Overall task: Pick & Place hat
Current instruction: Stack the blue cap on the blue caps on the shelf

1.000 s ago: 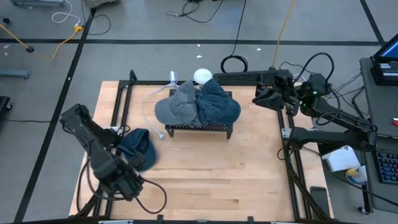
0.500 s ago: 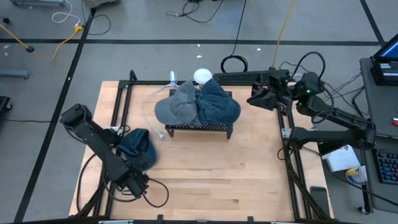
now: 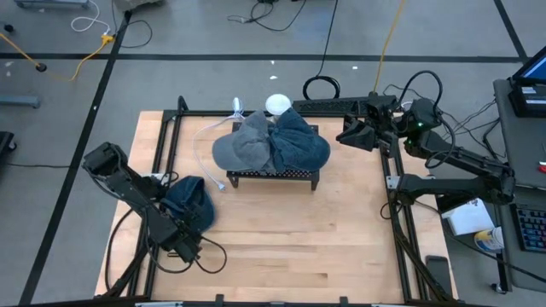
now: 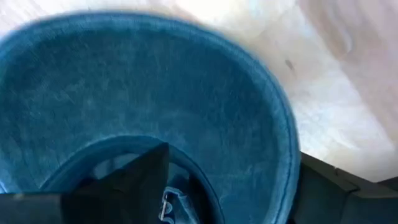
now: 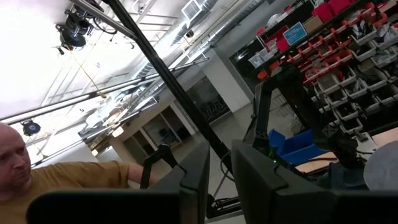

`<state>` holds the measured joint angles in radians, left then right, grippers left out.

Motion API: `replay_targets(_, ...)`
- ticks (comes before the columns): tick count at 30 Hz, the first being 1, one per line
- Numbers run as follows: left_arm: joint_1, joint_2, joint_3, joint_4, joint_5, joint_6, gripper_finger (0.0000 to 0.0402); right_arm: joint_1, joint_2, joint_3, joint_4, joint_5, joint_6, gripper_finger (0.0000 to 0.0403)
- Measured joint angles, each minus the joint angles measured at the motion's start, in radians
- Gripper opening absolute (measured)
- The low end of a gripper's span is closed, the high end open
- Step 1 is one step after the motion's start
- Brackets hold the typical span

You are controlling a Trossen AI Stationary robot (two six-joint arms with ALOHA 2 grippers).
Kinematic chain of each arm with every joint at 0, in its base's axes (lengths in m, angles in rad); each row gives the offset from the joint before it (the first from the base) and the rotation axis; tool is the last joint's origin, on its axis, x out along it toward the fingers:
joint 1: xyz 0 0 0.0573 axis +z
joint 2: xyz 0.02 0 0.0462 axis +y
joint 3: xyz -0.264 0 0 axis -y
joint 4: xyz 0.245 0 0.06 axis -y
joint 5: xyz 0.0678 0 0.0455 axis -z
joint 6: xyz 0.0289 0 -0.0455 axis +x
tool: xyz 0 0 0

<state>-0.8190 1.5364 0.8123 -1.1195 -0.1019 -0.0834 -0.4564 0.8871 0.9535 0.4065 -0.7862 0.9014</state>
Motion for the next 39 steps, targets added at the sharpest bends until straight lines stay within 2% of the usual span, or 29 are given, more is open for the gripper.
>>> replay_targets(4, -0.009, 0.0, -0.005, 0.004, -0.004, -0.001, 0.0217, 0.0, 0.0, 0.0, 0.0, -0.003, 0.028, 0.0059)
replay_targets(10, -0.014, 0.0, 0.005, 0.001, -0.007, -0.082, 0.0048, 0.0, 0.0, 0.0, 0.0, -0.003, 0.032, 0.0059)
replay_targets(12, -0.014, -0.001, 0.022, -0.003, -0.018, -0.093, 0.0018, 0.0, 0.0, 0.0, 0.0, -0.003, 0.053, 0.0059)
replay_targets(17, -0.009, 0.0, 0.109, -0.03, -0.044, -0.101, 0.0009, 0.0, -0.003, 0.0, 0.0, -0.003, 0.11, 0.0059)
replay_targets(21, 0.011, 0.0, 0.221, -0.04, 0.002, -0.079, 0.0008, 0.0, -0.009, 0.0, 0.004, -0.003, 0.108, 0.0059)
replay_targets(26, 0.053, 0.0, 0.393, -0.039, 0.108, -0.049, 0.0008, 0.014, -0.016, -0.001, 0.034, 0.001, 0.043, 0.0066)
replay_targets(29, 0.099, 0.0, 0.502, -0.043, 0.209, -0.056, 0.0008, 0.029, -0.017, -0.001, 0.05, -0.001, 0.03, 0.0088)
replay_targets(32, 0.155, 0.0, 0.598, -0.034, 0.373, -0.11, 0.0008, 0.05, -0.021, -0.001, 0.05, 0.0, 0.027, 0.0122)
replay_targets(35, 0.219, 0.0, 0.678, -0.007, 0.545, -0.223, 0.0008, 0.078, -0.029, -0.001, 0.051, -0.003, 0.025, 0.0164)
replay_targets(39, 0.288, 0.0, 0.772, 0.085, 0.67, -0.393, 0.0008, 0.11, -0.04, -0.001, 0.051, -0.033, 0.004, 0.0228)
